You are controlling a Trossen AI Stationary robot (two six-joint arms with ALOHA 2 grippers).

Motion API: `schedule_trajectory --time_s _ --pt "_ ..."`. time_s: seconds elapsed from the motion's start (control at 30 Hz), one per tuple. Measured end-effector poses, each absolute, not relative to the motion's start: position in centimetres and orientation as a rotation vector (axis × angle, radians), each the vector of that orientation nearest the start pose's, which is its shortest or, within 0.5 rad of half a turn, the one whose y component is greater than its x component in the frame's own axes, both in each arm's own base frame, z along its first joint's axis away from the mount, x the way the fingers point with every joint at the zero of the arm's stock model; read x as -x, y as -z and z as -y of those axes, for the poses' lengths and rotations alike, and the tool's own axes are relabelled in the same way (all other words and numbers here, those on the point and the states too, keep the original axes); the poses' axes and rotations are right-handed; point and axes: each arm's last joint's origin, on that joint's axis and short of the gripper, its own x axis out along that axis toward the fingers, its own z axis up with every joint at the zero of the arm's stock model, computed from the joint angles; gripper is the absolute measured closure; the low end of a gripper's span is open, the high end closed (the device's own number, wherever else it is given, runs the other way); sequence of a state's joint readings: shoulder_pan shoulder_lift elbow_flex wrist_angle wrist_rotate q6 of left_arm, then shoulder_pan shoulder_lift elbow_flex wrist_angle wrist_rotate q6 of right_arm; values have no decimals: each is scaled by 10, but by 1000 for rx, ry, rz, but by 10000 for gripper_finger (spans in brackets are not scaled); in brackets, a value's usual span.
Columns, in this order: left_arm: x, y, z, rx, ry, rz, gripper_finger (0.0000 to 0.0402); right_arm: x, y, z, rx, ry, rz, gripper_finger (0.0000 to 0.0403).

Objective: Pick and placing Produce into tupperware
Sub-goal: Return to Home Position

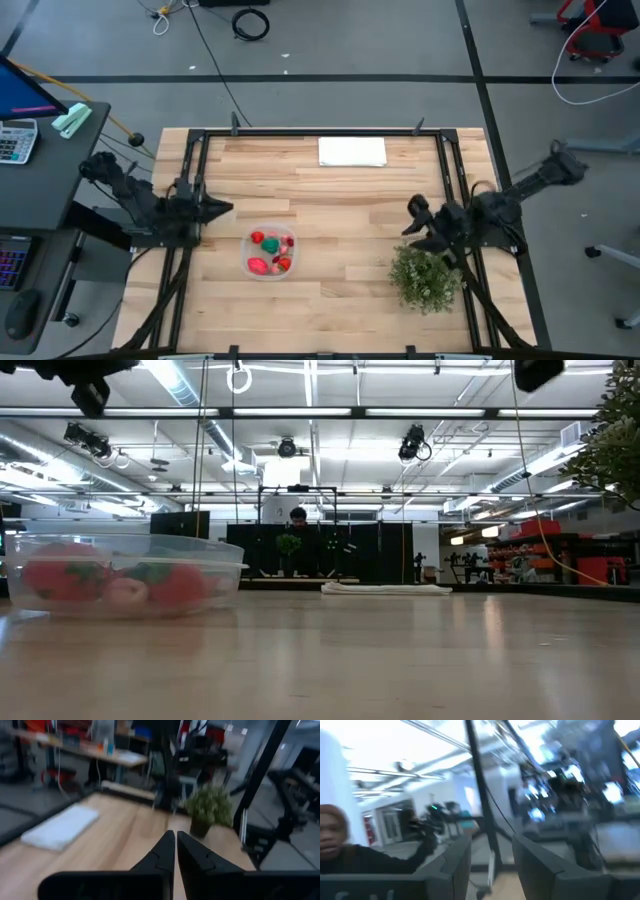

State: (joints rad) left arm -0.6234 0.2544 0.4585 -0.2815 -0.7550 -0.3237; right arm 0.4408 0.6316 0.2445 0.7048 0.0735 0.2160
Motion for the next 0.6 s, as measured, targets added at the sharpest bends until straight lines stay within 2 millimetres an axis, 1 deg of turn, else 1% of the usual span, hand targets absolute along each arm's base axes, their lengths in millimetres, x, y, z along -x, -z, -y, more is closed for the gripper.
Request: schedule_trajectory --time_s 0.07,0.13,0.2,0.27,0.37,0.43,0.53,0.6 --pt "-76 -271 29 270 -141 14 375 -133 -263 -47 -249 -433 317 251" --pt "-75 -271 28 276 -144 36 377 -132 -268 -35 -234 -428 296 251" --pt "-75 -269 28 265 -145 28 380 -132 -267 -25 -275 -388 223 251" --pt "-75 -268 28 279 -144 24 384 -136 -257 -19 -353 -343 118 251" --pt "-75 -269 28 271 -150 32 385 -141 -244 -22 -416 -343 27 251" --pt "-73 -273 26 271 -174 48 381 -141 -242 -25 -404 -367 19 251" --pt "-65 -280 20 311 -176 95 375 -136 -245 -32 -292 -434 60 251" --pt "-58 -279 16 294 -173 111 371 -131 -245 -35 -215 -450 96 251"
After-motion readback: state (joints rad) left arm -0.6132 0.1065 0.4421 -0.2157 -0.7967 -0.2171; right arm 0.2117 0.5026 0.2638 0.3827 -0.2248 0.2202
